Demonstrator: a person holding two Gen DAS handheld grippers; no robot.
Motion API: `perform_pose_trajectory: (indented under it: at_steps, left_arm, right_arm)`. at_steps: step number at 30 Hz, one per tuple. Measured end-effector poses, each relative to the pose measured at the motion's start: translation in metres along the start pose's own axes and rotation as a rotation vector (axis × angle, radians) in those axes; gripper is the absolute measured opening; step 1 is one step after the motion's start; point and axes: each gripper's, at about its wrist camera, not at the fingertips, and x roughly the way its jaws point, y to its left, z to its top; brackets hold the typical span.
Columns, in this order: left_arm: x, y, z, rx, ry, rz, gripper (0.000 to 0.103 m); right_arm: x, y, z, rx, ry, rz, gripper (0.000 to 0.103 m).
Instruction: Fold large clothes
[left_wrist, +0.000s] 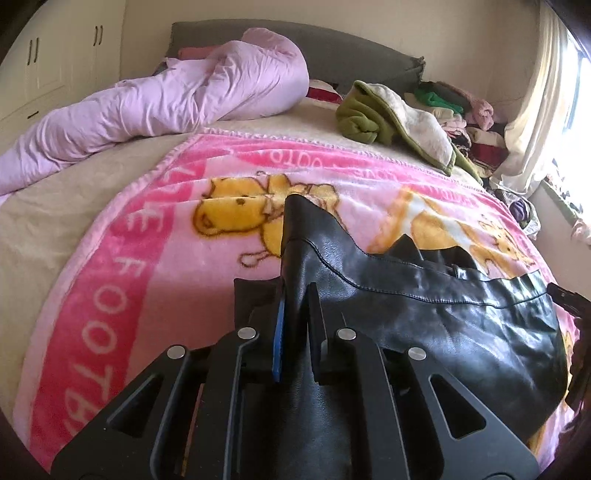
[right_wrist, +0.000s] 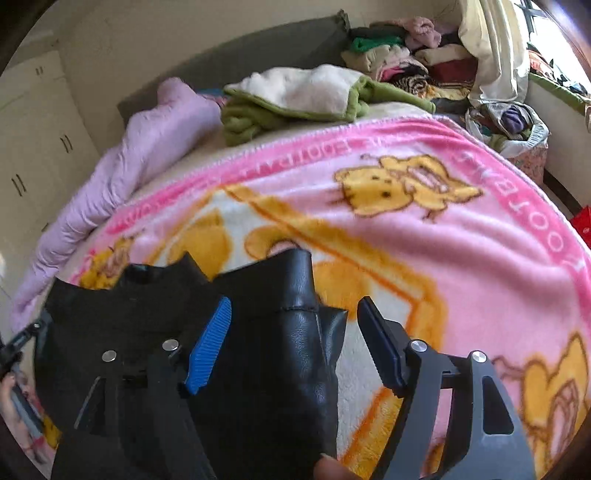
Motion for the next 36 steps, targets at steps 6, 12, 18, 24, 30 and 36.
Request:
perform_pose_trajectory:
  at_steps: [6,12,18,24,30,36]
  left_arm:
    - [-0.011,-0.001,0.007,0.009,-0.052,0.001,0.005]
    - [0.013,-0.004,0.011,0.017,-0.011,0.043,0.005]
    - [0.04,0.005,-0.003,0.025,0.057,0.066,0.01]
    - [0.048,0.014,-0.014,-0.016,0.069,0.05,0.019]
    - [0.032,0.016,-0.015,-0.028,0.045,0.049,0.062]
    - [0.007,0.017,-0.014,-0.003,0.013,0.083,0.071]
  right_arm:
    - [-0.02,0.019,0.004,-0.053,-0.104,0.029,0.01]
    - [0.007,0.022,0.013,-0.05,-0.077,-0.053,0.01]
    - [0.041,0.014,-0.008,-0.037,0.003,-0.122,0.012]
    - [0.053,0.016,-0.013,-0.059,0.043,-0.181,0.017]
    - [0.048,0.009,-0.014,-0.028,0.043,-0.164,0.03]
    - [0.015,0.007,-0.018,-0.004,-0.013,-0.133,0.065]
